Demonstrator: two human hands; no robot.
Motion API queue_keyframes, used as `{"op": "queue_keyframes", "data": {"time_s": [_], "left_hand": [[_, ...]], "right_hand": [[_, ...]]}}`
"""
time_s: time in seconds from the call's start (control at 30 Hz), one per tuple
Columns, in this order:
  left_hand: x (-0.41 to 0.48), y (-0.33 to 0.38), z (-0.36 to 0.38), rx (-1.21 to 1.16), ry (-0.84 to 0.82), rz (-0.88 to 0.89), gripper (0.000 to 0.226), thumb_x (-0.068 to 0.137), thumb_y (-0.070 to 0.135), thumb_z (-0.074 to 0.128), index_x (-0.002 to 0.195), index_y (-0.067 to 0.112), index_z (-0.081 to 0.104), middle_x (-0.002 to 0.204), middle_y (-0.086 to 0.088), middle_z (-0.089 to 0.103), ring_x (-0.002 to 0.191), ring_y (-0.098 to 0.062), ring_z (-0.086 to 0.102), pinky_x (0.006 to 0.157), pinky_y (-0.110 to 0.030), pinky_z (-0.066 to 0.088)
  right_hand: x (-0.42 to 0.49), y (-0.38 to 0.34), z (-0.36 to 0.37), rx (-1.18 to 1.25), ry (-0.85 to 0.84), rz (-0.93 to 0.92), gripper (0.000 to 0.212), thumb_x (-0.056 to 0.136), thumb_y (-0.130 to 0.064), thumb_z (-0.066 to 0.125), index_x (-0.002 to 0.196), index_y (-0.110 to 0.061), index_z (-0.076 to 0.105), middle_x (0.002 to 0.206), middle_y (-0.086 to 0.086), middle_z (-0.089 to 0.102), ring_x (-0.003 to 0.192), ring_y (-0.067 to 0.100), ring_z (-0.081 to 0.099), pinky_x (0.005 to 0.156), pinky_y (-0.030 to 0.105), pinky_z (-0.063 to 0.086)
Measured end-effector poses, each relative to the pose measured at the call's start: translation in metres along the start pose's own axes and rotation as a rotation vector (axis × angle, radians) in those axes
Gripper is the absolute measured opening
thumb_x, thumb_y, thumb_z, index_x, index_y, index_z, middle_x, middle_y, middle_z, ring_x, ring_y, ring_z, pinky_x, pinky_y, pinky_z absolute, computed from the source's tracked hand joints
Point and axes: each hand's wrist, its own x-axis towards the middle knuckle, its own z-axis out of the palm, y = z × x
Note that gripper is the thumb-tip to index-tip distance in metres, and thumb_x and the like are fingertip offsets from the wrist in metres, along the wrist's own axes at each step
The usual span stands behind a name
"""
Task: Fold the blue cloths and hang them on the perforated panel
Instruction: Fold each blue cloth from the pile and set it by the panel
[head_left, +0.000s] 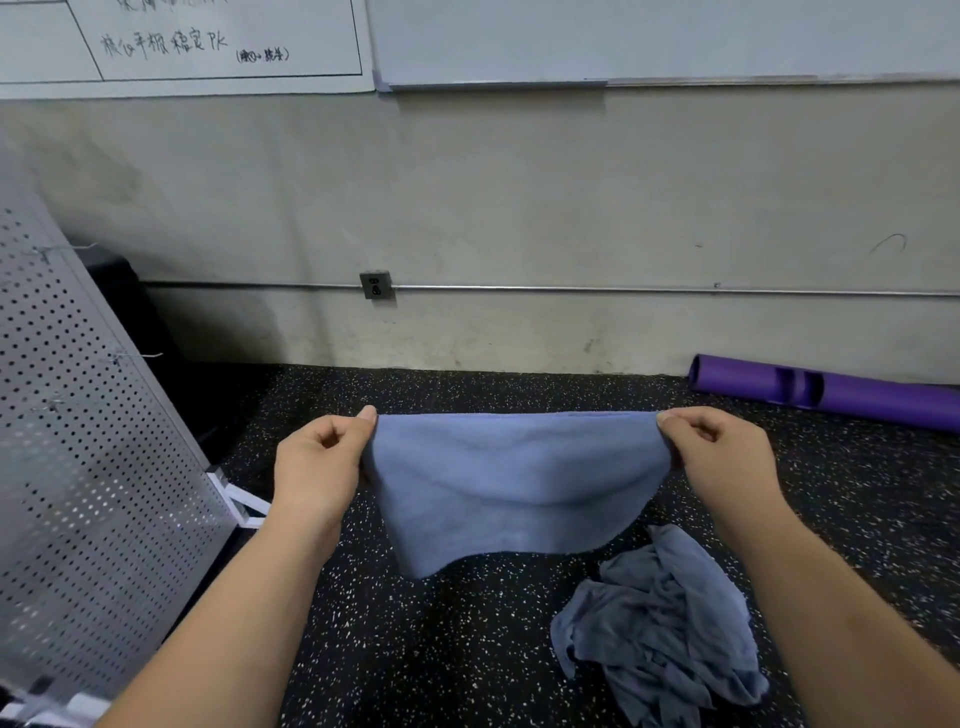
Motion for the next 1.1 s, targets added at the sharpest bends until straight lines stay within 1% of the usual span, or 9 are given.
{"op": "queue_keyframes", "data": {"time_s": [0.17, 0.3, 0.4, 0.47, 0.53, 0.63, 0.83, 0.97, 1.1], "left_hand": [[-0.006, -0.003, 0.01, -0.004, -0.01, -0.015, 0.037, 0.09, 0.04, 0.085, 0.076, 0.008, 0.075, 0.067, -0.002, 0.061, 0.064, -0.017, 0.048, 0.067, -0.036, 0.046], [-0.018, -0.001, 0.026, 0.009, -0.036, 0.011, 0.033, 0.093, 0.037, 0.082, 0.077, 0.009, 0.077, 0.071, 0.0, 0.063, 0.065, -0.012, 0.048, 0.065, -0.03, 0.044], [-0.027, -0.001, 0.035, 0.072, -0.092, 0.08, 0.03, 0.097, 0.036, 0.079, 0.079, 0.011, 0.077, 0.071, -0.005, 0.059, 0.063, -0.011, 0.045, 0.058, -0.025, 0.041], [-0.032, -0.002, 0.042, 0.109, -0.119, 0.137, 0.021, 0.099, 0.029, 0.076, 0.084, 0.016, 0.08, 0.077, -0.01, 0.07, 0.065, -0.008, 0.052, 0.06, -0.02, 0.046], [-0.037, -0.004, 0.049, 0.111, -0.152, 0.156, 0.015, 0.101, 0.023, 0.074, 0.089, 0.02, 0.082, 0.084, -0.003, 0.078, 0.069, -0.005, 0.06, 0.067, -0.025, 0.052], [-0.044, -0.005, 0.058, 0.098, -0.198, 0.155, 0.016, 0.102, 0.018, 0.072, 0.091, 0.021, 0.082, 0.081, 0.005, 0.078, 0.068, -0.003, 0.062, 0.067, -0.031, 0.052], [-0.053, -0.007, 0.065, 0.038, -0.274, 0.1, 0.008, 0.1, 0.016, 0.075, 0.095, 0.017, 0.082, 0.087, -0.004, 0.08, 0.081, -0.018, 0.073, 0.079, -0.043, 0.064], [-0.061, -0.004, 0.068, 0.044, -0.297, 0.081, 0.002, 0.096, 0.015, 0.08, 0.095, 0.016, 0.081, 0.084, -0.005, 0.08, 0.077, -0.014, 0.073, 0.071, -0.026, 0.061], [-0.063, -0.004, 0.068, 0.007, -0.325, 0.044, 0.001, 0.095, 0.015, 0.081, 0.095, 0.016, 0.081, 0.083, -0.008, 0.08, 0.078, -0.02, 0.076, 0.077, -0.036, 0.064]], "right_hand": [[-0.008, -0.008, 0.011, 0.017, -0.015, -0.024, 0.01, 0.088, -0.026, 0.078, 0.082, -0.033, 0.082, 0.075, -0.007, 0.078, 0.083, 0.023, 0.075, 0.082, 0.046, 0.061], [-0.017, -0.014, 0.022, 0.02, -0.062, -0.056, 0.01, 0.09, -0.027, 0.078, 0.084, -0.034, 0.082, 0.075, -0.007, 0.078, 0.071, 0.013, 0.07, 0.068, 0.04, 0.056], [-0.025, -0.019, 0.035, -0.002, -0.09, -0.084, 0.008, 0.092, -0.028, 0.079, 0.087, -0.034, 0.083, 0.075, -0.012, 0.078, 0.074, 0.012, 0.074, 0.073, 0.043, 0.063], [-0.031, -0.021, 0.044, -0.002, -0.105, -0.125, 0.009, 0.093, -0.027, 0.08, 0.088, -0.034, 0.083, 0.076, -0.013, 0.078, 0.076, 0.012, 0.075, 0.077, 0.041, 0.063], [-0.038, -0.024, 0.052, 0.018, -0.12, -0.157, 0.009, 0.093, -0.026, 0.081, 0.09, -0.034, 0.083, 0.077, -0.014, 0.078, 0.077, 0.008, 0.075, 0.079, 0.039, 0.063], [-0.05, -0.029, 0.063, 0.074, -0.145, -0.179, 0.011, 0.094, -0.021, 0.081, 0.092, -0.032, 0.083, 0.081, -0.016, 0.079, 0.079, 0.006, 0.074, 0.08, 0.035, 0.062], [-0.068, -0.037, 0.078, 0.117, -0.185, -0.191, 0.018, 0.094, -0.014, 0.08, 0.091, -0.032, 0.082, 0.082, -0.018, 0.079, 0.078, 0.003, 0.074, 0.075, 0.021, 0.059], [-0.077, -0.04, 0.083, 0.143, -0.194, -0.191, 0.019, 0.092, -0.013, 0.083, 0.088, -0.032, 0.082, 0.081, -0.016, 0.079, 0.077, 0.005, 0.075, 0.076, 0.025, 0.062], [-0.083, -0.042, 0.087, 0.133, -0.217, -0.2, 0.017, 0.09, -0.013, 0.085, 0.09, -0.03, 0.082, 0.082, -0.014, 0.079, 0.078, 0.005, 0.076, 0.077, 0.029, 0.065]]}}
